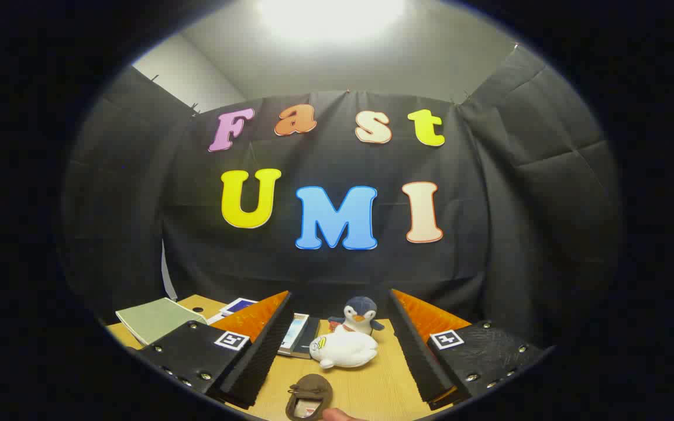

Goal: Open the storage box then place both shoes into the box .Put the left shoe in first, then the right shoe, with the right side of both shoes facing outward in a uniform manner.

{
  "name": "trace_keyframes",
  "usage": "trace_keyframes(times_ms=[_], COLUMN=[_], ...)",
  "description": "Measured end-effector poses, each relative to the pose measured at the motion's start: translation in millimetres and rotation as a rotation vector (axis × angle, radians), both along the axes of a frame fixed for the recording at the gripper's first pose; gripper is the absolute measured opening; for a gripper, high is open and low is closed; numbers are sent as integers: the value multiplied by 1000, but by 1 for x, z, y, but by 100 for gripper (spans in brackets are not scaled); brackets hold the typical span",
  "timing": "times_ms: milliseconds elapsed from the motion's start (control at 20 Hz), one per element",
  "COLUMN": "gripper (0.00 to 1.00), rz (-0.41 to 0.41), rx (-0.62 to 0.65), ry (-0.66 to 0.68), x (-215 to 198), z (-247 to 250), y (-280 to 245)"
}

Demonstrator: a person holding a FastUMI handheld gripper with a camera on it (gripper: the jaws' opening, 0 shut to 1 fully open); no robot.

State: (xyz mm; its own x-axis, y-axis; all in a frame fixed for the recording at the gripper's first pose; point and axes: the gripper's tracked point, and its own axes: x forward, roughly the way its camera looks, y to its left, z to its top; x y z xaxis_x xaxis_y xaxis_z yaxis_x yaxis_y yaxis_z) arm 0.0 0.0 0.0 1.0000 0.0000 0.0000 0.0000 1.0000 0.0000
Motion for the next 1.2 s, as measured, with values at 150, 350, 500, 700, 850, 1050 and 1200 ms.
trace_keyframes(times_ms=[150,350,500,700,850,1050,1200], gripper=[97,97,97,97,97,97,97], rz=[-22,-2,-29,-38,-38,-32,-7], rx=[-12,39,43,39,28,19,9], ry=[-2,6,19,26,48,58,60], x=[4,8,12,16,18,23,26], z=[4,5,2,-1,-5,-5,-3], y=[-5,2,-5,-4,2,18,40])
